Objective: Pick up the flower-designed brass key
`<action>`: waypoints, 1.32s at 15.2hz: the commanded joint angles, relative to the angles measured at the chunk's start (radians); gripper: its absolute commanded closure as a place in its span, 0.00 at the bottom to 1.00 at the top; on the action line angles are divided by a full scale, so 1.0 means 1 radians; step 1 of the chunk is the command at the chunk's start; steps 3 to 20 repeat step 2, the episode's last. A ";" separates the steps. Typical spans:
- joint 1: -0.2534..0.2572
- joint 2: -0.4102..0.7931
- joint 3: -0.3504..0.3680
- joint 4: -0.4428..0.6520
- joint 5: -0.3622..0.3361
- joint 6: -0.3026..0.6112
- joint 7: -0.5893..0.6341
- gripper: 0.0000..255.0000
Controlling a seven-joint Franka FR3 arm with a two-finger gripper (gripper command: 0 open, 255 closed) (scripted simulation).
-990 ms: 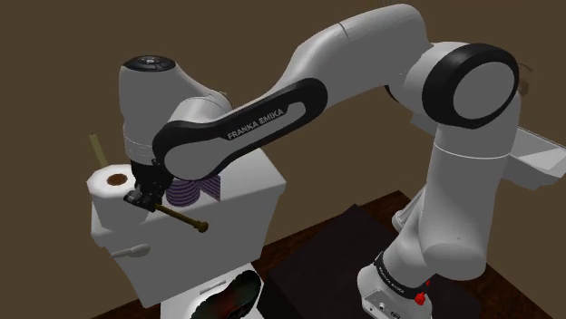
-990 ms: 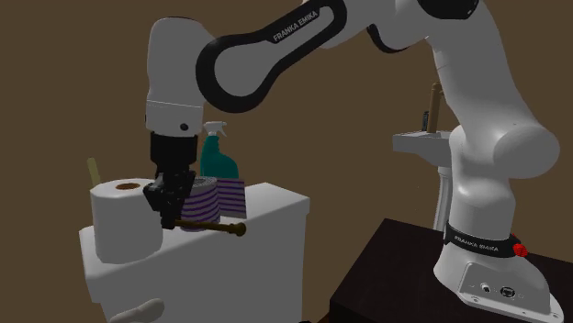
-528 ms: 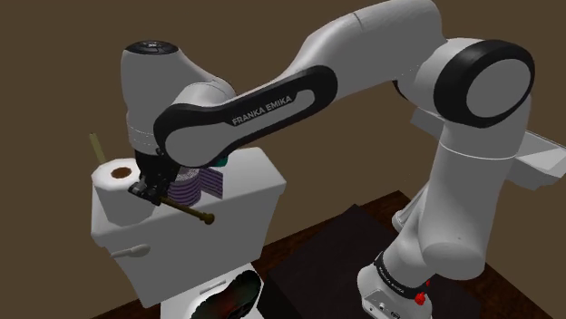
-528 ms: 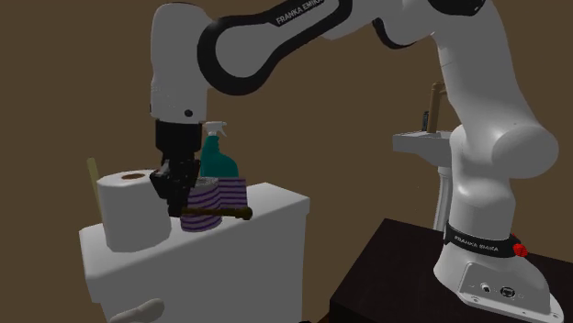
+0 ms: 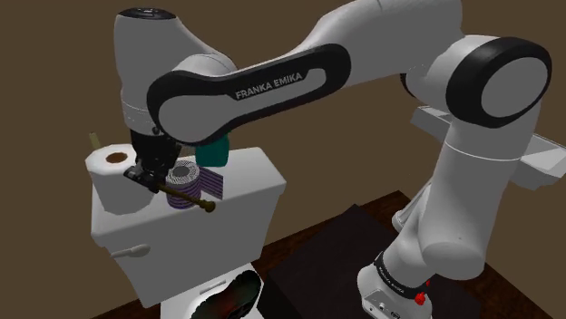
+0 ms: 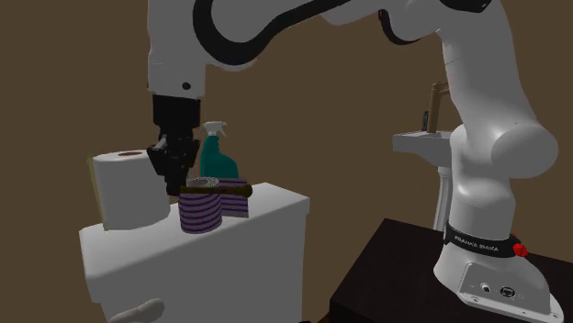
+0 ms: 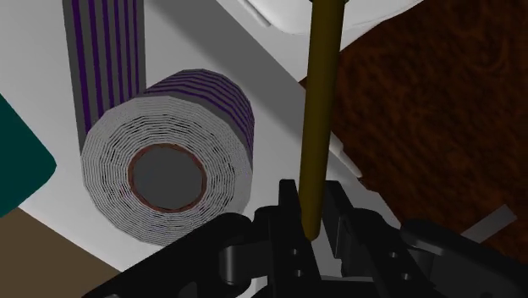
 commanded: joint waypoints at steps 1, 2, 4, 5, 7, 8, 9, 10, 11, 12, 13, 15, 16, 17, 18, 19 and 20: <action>0.000 -0.005 0.002 0.013 0.004 -0.017 -0.002 1.00; 0.000 -0.005 0.002 0.013 0.004 -0.017 -0.002 1.00; 0.000 -0.005 0.002 0.013 0.004 -0.017 -0.002 1.00; 0.000 -0.005 0.002 0.013 0.004 -0.017 -0.002 1.00; 0.000 -0.005 0.002 0.013 0.004 -0.017 -0.002 1.00; 0.000 -0.005 0.002 0.013 0.004 -0.017 -0.002 1.00; 0.000 -0.005 0.002 0.013 0.004 -0.017 -0.002 1.00; 0.000 -0.005 0.002 0.013 0.004 -0.017 -0.002 1.00; 0.000 -0.005 0.002 0.013 0.004 -0.017 -0.002 1.00; 0.000 -0.005 0.002 0.013 0.004 -0.017 -0.002 1.00; 0.000 -0.005 0.002 0.013 0.004 -0.017 -0.002 1.00; 0.000 -0.005 0.002 0.013 0.004 -0.017 -0.002 1.00; 0.000 -0.005 0.002 0.013 0.004 -0.017 -0.002 1.00; 0.000 -0.005 0.002 0.013 0.004 -0.017 -0.002 1.00; 0.000 -0.005 0.002 0.013 0.004 -0.017 -0.002 1.00; 0.000 -0.005 0.002 0.013 0.004 -0.017 -0.002 1.00; 0.000 -0.005 0.002 0.013 0.004 -0.017 -0.002 1.00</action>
